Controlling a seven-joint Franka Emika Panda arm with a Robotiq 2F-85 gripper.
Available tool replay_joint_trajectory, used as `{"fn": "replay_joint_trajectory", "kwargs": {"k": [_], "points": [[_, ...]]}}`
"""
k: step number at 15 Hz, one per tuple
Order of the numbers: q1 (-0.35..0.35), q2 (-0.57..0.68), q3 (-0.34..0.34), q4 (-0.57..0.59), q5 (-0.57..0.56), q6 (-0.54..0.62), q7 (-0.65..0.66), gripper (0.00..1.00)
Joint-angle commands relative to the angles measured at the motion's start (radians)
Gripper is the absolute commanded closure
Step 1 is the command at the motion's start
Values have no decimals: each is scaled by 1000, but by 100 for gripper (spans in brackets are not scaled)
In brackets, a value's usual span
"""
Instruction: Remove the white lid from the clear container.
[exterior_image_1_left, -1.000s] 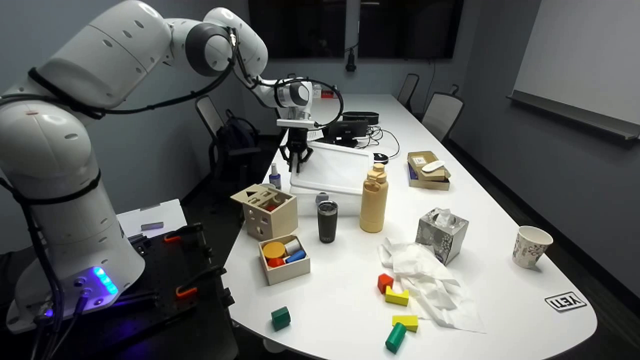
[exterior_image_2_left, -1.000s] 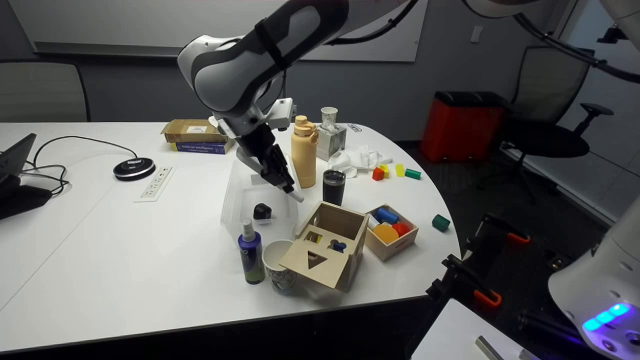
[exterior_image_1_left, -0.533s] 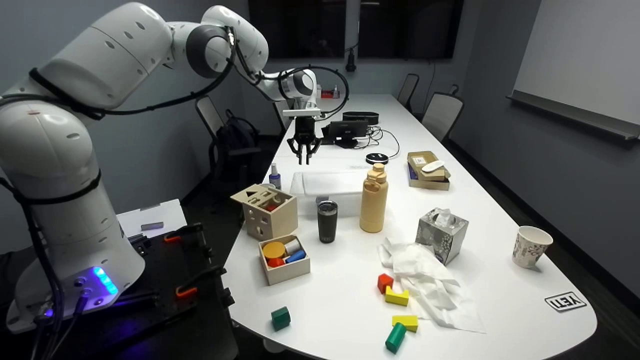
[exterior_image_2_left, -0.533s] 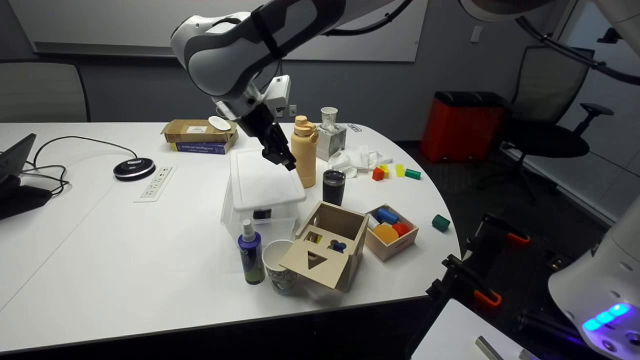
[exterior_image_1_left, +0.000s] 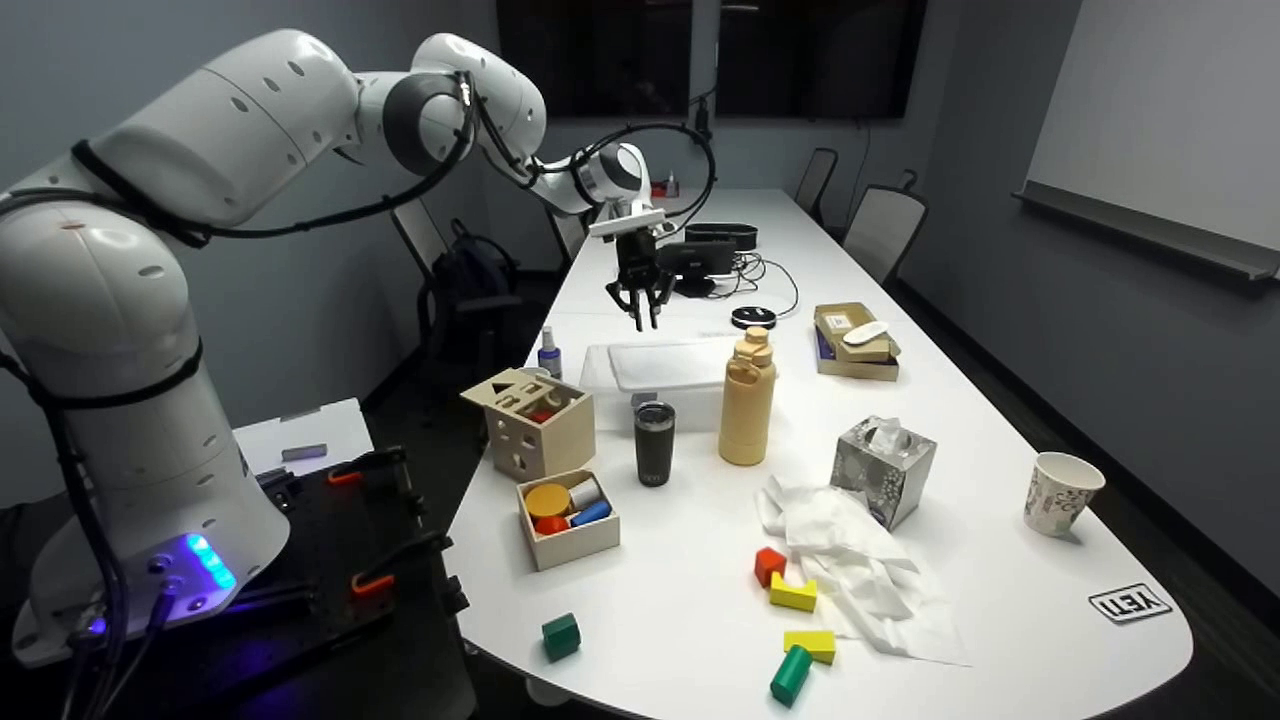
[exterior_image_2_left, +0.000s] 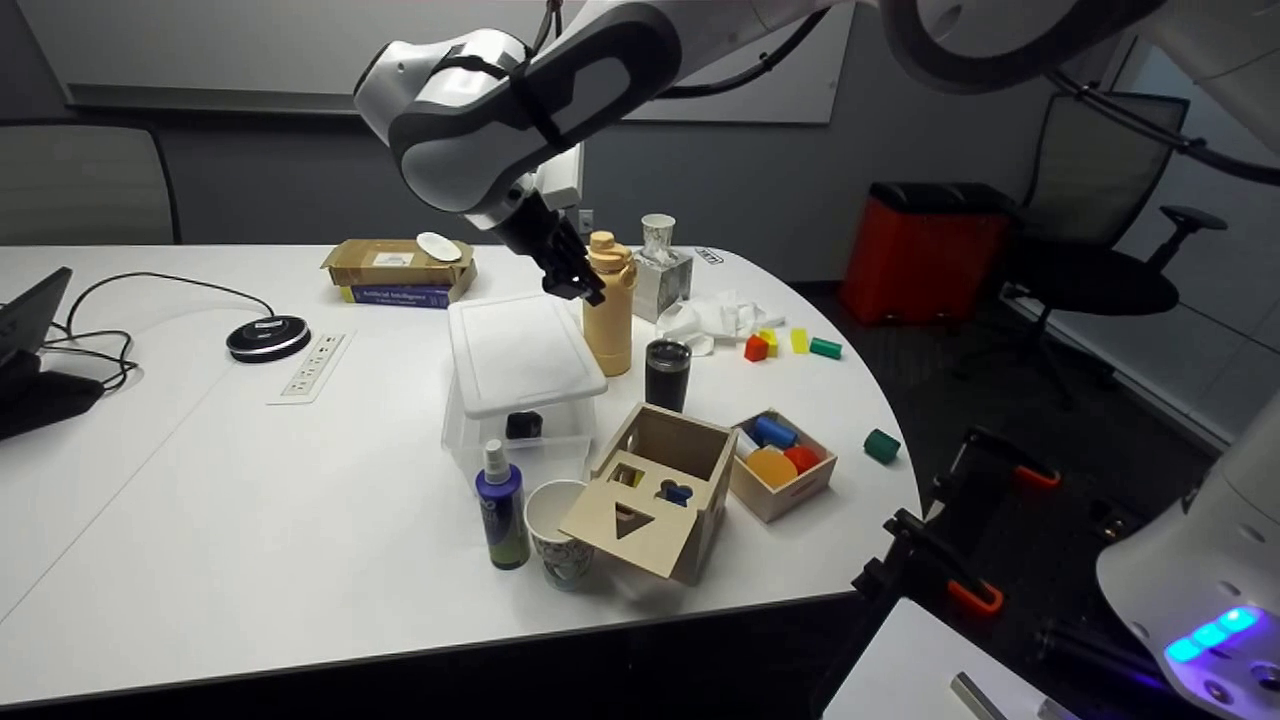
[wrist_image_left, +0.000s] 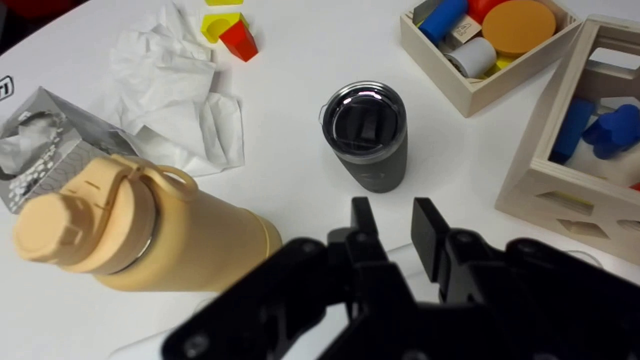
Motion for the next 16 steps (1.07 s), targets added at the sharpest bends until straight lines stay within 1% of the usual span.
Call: {"fn": "replay_joint_trajectory", "kwargs": {"k": [1, 2, 3, 4, 6, 7, 8, 9, 12, 16], "points": [[14, 40, -6, 59, 1, -38, -3, 47], [15, 33, 0, 41, 4, -28, -3, 45], [19, 29, 9, 28, 6, -21, -2, 39], [24, 25, 19, 15, 7, -9, 1, 31], [37, 20, 36, -10, 4, 20, 7, 18], [44, 20, 43, -26, -4, 44, 8, 9], [49, 23, 49, -36, -10, 68, 3, 2], [51, 26, 55, -50, -15, 98, -5, 0], [47, 42, 62, -86, -19, 203, -13, 0], [44, 50, 54, -134, -30, 322, -9, 0]]}}
